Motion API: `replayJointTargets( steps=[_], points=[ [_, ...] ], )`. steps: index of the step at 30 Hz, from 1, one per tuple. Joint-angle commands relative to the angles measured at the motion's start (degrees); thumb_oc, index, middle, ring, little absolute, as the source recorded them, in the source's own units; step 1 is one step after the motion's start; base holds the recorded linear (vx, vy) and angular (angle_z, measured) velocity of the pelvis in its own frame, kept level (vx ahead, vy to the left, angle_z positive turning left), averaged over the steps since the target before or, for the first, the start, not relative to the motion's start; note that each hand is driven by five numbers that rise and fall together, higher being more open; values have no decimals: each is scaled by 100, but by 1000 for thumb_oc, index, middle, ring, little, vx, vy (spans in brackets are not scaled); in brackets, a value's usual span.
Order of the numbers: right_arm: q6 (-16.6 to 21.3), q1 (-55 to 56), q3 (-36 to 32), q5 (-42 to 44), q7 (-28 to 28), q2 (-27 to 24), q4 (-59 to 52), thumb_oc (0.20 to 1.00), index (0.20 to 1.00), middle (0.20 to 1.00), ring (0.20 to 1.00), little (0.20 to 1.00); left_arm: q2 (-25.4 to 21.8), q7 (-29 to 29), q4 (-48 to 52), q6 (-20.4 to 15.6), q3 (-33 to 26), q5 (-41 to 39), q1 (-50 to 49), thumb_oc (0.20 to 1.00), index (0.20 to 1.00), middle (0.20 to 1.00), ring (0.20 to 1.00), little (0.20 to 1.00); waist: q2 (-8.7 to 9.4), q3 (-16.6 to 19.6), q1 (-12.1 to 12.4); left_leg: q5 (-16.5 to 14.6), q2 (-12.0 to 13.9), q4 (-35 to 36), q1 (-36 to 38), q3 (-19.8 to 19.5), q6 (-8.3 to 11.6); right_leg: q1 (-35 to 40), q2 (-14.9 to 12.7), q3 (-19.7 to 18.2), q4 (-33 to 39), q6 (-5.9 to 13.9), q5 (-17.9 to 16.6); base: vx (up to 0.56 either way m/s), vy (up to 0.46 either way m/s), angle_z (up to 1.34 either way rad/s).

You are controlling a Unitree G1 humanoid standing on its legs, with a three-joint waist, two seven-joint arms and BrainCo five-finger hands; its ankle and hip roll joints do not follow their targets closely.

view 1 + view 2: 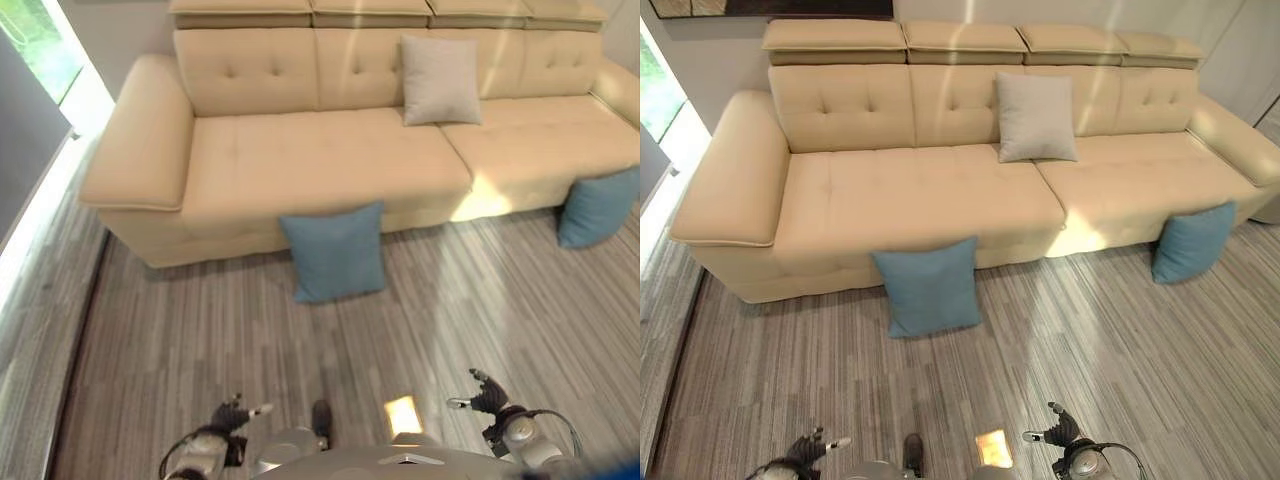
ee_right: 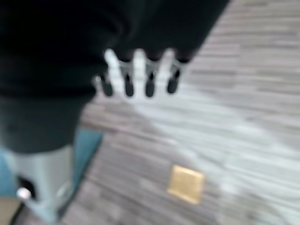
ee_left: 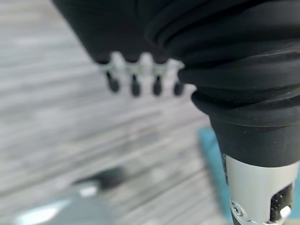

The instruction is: Pick up all the scattered cushions and arrange them neatly on the sofa.

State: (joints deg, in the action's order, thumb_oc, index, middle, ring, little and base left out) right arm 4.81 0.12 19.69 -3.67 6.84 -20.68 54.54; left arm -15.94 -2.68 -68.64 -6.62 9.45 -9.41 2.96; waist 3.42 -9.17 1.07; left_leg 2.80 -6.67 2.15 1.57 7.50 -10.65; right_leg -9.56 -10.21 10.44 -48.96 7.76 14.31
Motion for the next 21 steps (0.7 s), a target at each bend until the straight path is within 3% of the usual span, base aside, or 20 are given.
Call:
replayJointTargets(
  steps=[1, 2, 5, 9, 10, 12, 14, 17, 19, 21],
  points=[
    [115, -339, -133, -131, 26, -151, -134, 1000, 1000, 1000, 1000, 1000, 51, -17, 190, -27, -44, 56, -254, 1000, 1000, 1000, 1000, 1000, -232, -186, 197, -652, 565, -499, 95, 19, 603, 365, 88, 159, 2632, -191, -1554, 306, -131, -5],
    [85, -392, -122, -138, 32, -180, -94, 1000, 1000, 1000, 1000, 1000, 63, -40, 174, -38, -19, 71, -216, 1000, 1000, 1000, 1000, 1000, -203, -189, 124, -715, 517, -404, 249, -71, 659, 168, 110, 33, 3401, -193, -1616, 260, -135, -4],
    [32, -444, -87, -229, 32, -248, -111, 1000, 1000, 1000, 1000, 1000, 86, -73, 125, -69, -41, 68, -180, 1000, 1000, 1000, 1000, 1000, -143, -221, 7, -853, 471, -233, 613, -334, 760, -1, 168, -271, 4367, -25, -2060, 326, -171, 23],
    [95, -408, -87, -214, 26, -302, -126, 1000, 1000, 1000, 1000, 1000, 133, -75, -2, -92, -47, 129, -212, 1000, 1000, 1000, 1000, 1000, -77, -103, 4, -1024, 595, -430, 687, -480, 923, 280, 211, -201, 4523, -135, -2049, 299, -234, 58],
    [161, -379, -126, -114, 8, -332, -172, 1000, 1000, 1000, 1000, 1000, 159, -59, -17, -94, -16, 142, -202, 1000, 1000, 1000, 1000, 1000, -58, -73, -15, -956, 757, -738, 593, -404, 1115, 469, 266, -6, 4566, -241, -1919, 226, -302, 71],
    [186, -367, -161, -33, 38, -367, -162, 1000, 1000, 1000, 1000, 1000, 177, -49, 26, -77, 61, 117, -133, 1000, 1000, 1000, 1000, 1000, -12, -152, -65, -674, 941, -1724, 88, -374, 1310, 682, 285, 154, 4647, -394, -1818, 94, -265, 107],
    [175, -336, -188, 42, 63, -377, -206, 1000, 1000, 1000, 1000, 1000, 160, -37, 119, -52, 101, 93, -68, 1000, 1000, 1000, 1000, 1000, 86, -264, -83, -419, 1187, -2611, -371, -101, 1323, 848, 283, 323, 4724, -556, -1724, 22, -226, 83],
    [129, -259, -226, 122, 54, -373, -122, 1000, 1000, 1000, 1000, 1000, 151, -23, 159, -25, 130, 101, -44, 1000, 1000, 1000, 1000, 1000, 124, -318, -55, -528, 1364, -2886, -607, 309, 1246, 1134, 388, 440, 4816, -655, -1522, 126, -144, 43],
    [126, -178, -270, 197, 46, -368, -47, 1000, 1000, 1000, 1000, 1000, 127, -5, 111, -13, 185, 203, -50, 1000, 1000, 1000, 1000, 1000, 158, -254, -66, -643, 1337, -2148, -718, 665, 1202, 1294, 381, 612, 4911, -596, -1421, 182, -15, 19],
    [99, -151, -279, 194, 58, -364, 23, 1000, 1000, 1000, 1000, 1000, 100, 5, 121, 11, 227, 273, -41, 1000, 1000, 1000, 1000, 1000, 120, -226, -71, -548, 1365, -1676, -755, 912, 1246, 1335, 393, 695, 4840, -584, -1326, 191, 100, 38]
  ],
)
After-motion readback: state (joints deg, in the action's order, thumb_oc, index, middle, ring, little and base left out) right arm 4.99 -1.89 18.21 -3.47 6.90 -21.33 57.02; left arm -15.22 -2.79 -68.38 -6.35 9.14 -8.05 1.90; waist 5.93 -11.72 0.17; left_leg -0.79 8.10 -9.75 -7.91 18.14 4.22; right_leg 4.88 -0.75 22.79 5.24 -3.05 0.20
